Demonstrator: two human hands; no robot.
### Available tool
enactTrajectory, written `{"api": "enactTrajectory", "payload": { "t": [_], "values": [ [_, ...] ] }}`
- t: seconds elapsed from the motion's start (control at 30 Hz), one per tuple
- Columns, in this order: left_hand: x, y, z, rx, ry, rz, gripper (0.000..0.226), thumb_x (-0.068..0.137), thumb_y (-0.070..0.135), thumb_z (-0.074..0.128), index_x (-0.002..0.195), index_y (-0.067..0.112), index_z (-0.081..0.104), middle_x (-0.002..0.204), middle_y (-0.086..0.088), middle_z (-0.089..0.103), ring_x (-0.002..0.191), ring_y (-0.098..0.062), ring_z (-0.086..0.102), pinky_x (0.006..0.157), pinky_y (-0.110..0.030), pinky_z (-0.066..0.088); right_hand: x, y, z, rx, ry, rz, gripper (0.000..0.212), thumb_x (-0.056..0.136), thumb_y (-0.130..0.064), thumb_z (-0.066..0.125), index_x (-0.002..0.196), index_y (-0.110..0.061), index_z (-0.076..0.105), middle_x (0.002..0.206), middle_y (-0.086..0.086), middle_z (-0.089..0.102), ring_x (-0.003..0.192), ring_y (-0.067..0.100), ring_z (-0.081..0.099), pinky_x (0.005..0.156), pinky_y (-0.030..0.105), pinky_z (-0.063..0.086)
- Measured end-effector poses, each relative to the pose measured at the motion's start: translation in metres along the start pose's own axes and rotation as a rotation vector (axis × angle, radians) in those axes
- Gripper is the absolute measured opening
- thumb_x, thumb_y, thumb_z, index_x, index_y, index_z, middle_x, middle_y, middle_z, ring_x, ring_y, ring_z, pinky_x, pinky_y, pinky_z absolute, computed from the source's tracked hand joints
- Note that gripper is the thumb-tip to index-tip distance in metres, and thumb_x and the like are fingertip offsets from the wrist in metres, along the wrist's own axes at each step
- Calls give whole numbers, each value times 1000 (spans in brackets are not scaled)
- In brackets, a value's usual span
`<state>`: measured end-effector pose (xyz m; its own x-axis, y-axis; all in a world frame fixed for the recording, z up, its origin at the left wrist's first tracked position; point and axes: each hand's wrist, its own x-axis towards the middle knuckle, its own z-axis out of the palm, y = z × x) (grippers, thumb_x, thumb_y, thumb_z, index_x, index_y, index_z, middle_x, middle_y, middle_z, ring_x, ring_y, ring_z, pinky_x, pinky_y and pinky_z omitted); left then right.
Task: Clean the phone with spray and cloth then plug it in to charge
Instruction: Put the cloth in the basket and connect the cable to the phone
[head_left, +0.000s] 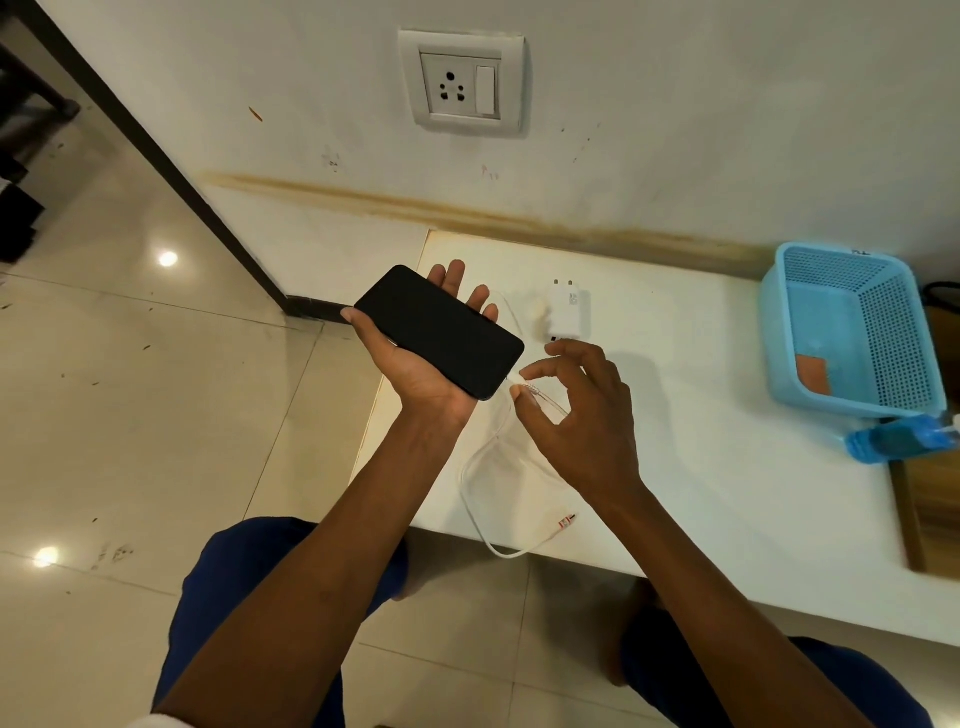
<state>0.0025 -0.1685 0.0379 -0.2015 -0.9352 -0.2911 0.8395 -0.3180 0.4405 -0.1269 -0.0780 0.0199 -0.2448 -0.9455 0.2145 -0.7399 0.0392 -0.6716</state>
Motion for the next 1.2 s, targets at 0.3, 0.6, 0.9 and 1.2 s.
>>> {"api": "enactTrajectory", "payload": {
  "t": [0.3,0.6,0.9,1.2],
  "values": [
    [1,0,-1,-5,-6,-11,93,87,82,22,147,14,43,143,-11,56,131,-40,52,111,-59,35,0,2,4,11,45,-33,23,83,-40,71,94,-20,69,125,-2,63,118,20,58,92,45,51],
    [0,-2,-2,-5,-9,-17,94,87,83,22,147,14,43,145,-11,54,134,-41,48,113,-59,32,-1,2,4,-34,65,-44,19,83,-40,72,91,-23,69,130,-2,60,118,19,57,90,40,49],
    [0,-1,-2,6,9,-8,94,86,83,20,147,15,44,142,-10,58,130,-39,54,109,-57,39,-1,1,2,-56,20,-17,22,83,-45,70,95,-26,68,132,-5,59,119,18,56,91,42,49],
    [0,0,0,13,9,-4,95,85,84,21,147,15,43,142,-9,57,129,-39,54,108,-56,41,-1,2,4,-61,60,-48,22,84,-43,69,96,-25,68,128,-4,62,117,19,58,91,41,49]
  ]
}}
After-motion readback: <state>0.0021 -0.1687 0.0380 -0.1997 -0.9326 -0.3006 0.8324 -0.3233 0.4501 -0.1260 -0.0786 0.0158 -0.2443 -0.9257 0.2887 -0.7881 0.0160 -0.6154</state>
